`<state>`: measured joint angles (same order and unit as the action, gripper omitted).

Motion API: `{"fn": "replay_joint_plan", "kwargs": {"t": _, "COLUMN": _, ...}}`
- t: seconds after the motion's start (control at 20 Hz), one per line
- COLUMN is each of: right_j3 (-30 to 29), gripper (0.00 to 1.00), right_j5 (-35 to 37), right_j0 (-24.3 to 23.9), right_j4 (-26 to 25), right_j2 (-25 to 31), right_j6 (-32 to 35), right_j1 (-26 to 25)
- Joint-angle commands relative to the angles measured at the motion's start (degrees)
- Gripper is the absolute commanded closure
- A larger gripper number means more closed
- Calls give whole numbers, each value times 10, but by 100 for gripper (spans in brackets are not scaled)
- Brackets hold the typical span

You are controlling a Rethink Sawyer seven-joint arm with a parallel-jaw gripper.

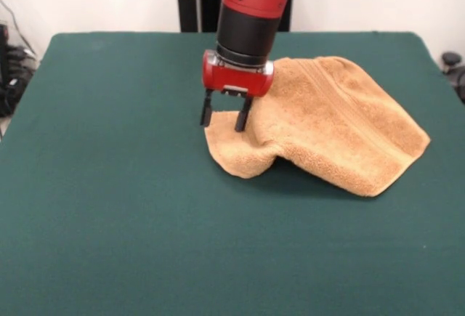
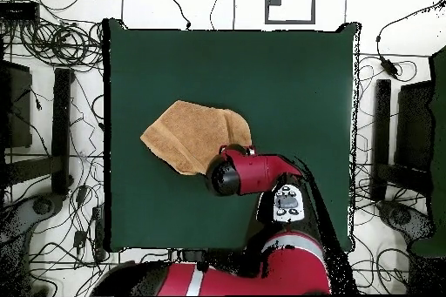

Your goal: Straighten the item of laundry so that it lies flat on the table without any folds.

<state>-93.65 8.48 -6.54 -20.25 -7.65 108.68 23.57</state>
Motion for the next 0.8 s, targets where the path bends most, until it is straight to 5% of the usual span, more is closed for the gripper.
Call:
{"fn": "replay_joint_plan", "kwargs": {"t": 0.05, "right_j3": 42, "gripper": 0, "right_j5": 6, "right_j0": 5, "right_j4": -16, "right_j2": 60, "right_j6": 20, "right_j1": -47}}
{"fn": "replay_joint_plan", "kwargs": {"t": 0.8, "right_j3": 44, "gripper": 0, "right_j5": 22, "right_j0": -45, "right_j4": -57, "right_j2": 87, "right_j6": -28, "right_j1": -52}}
